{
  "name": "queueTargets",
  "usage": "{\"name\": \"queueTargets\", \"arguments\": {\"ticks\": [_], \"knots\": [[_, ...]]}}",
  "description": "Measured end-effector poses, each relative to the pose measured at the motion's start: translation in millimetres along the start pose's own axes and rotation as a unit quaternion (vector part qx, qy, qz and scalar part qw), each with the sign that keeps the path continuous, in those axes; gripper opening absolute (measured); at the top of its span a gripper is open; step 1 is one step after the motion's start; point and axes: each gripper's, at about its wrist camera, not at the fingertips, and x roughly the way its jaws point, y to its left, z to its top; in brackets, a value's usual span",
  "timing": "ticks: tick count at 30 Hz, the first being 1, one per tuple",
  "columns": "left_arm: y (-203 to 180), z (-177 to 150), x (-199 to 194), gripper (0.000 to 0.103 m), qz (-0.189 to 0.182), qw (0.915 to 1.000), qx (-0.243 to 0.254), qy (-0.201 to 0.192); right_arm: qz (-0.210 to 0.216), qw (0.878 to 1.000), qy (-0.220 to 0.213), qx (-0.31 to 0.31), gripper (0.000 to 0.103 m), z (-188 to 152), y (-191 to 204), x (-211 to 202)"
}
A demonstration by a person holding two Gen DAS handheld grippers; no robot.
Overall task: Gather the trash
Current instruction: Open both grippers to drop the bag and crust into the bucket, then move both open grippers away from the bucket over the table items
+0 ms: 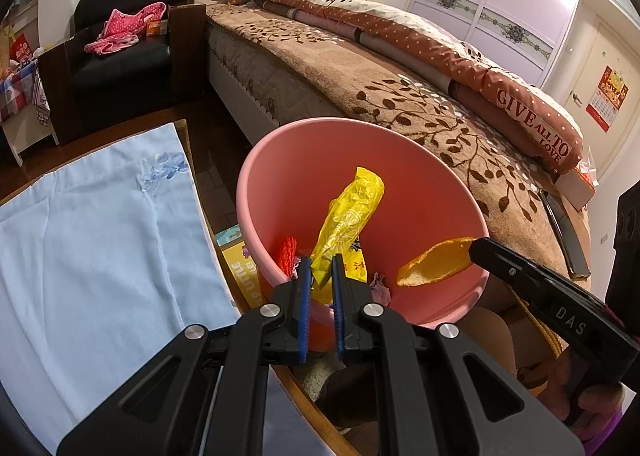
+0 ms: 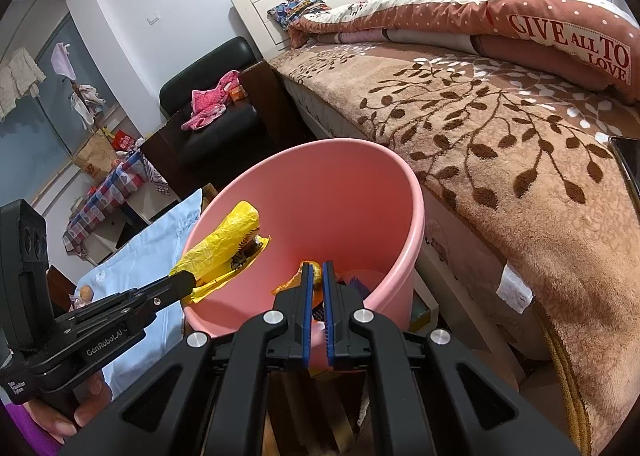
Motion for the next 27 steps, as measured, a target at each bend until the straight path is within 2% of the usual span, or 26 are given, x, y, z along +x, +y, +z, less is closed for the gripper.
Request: {"name": "queueTargets", "arguments": {"ticks": [8,12,17,19,23,27], "knots": [[-1.8,-0.2,0.2,0.011,-0.002,1.0000,0.000,-0.001,-0.001,1.000,0.001,0.003,0.005,-1.3,-2.3,1.6],[-3.8,-0.1,0.1,0.023,-0.013,0.9999,0.002,0.000,-0.002,1.000,-0.001,0.005,0.005,-1.5,-3.4,0.7],[-8.4,-1.1,-0.1,0.032,-0.020,0.9998,0.009,-0.003,-0.004,1.000,0.000,0.009,0.006,-0.2,-4.2,-0.1],[-9.9,-1.5,-0.5,0.035,-0.024,0.9997,0.009,-0.004,-0.004,1.000,-0.002,0.011,0.010,0.0,-4.3,-1.1],[-10.0,-2.3,-2.3,0.040,-0.034,0.9994,0.007,-0.005,-0.005,1.000,-0.007,0.015,0.026,1.6,-5.5,-3.1],[-8.7,-1.7,-4.6,0.044,-0.038,0.9993,0.000,-0.001,0.000,1.000,-0.011,0.020,0.027,3.4,-5.2,-6.6]]}}
